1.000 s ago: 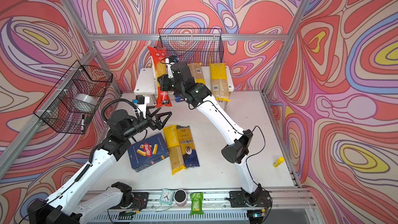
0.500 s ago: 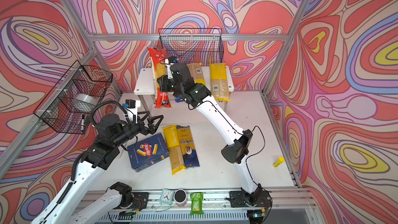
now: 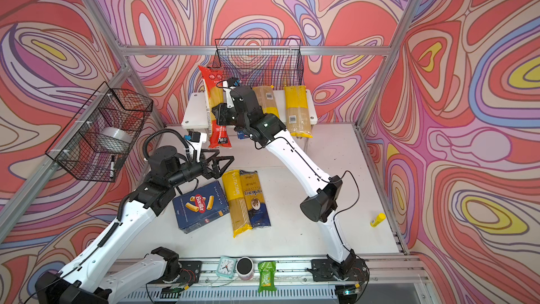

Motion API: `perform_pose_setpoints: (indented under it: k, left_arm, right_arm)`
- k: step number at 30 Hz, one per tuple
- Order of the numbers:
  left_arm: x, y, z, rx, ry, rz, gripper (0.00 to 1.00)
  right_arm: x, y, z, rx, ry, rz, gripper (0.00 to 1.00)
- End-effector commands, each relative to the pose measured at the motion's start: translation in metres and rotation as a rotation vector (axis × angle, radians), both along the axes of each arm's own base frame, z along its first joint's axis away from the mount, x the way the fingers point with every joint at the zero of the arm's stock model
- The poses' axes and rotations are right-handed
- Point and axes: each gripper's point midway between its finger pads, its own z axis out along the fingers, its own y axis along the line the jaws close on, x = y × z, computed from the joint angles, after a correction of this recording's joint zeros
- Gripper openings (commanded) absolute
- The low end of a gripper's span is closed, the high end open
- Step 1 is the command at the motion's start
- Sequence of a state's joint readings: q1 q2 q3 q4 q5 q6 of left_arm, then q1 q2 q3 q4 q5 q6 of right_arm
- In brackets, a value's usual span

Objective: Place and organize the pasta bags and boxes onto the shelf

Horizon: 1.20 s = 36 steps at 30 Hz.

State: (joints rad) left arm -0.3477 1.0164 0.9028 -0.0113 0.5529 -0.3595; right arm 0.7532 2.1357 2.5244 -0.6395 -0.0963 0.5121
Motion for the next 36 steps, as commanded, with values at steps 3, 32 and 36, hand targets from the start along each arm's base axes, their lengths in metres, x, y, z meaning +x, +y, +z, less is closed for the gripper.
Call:
perform_pose_setpoints:
  k: [3, 32, 36]
  left_arm:
    - [-0.012, -0.014, 0.04, -0.126, -0.089, -0.107, 1.0]
    - [-0.014, 0.021, 0.047, -0.035, -0.03, 0.095, 1.0]
    - [-0.021, 0.05, 0.03, 0.026, 0.01, 0.219, 1.0]
  right_arm:
    - [0.003, -0.009, 0.035, 0.068, -0.086, -0.031, 0.19]
    - [-0.059, -0.055, 0.063, -0.045, -0.155, 0.034, 0.42]
    - [-0.101, -0.063, 0.059, -0.052, -0.159, 0.126, 0.35]
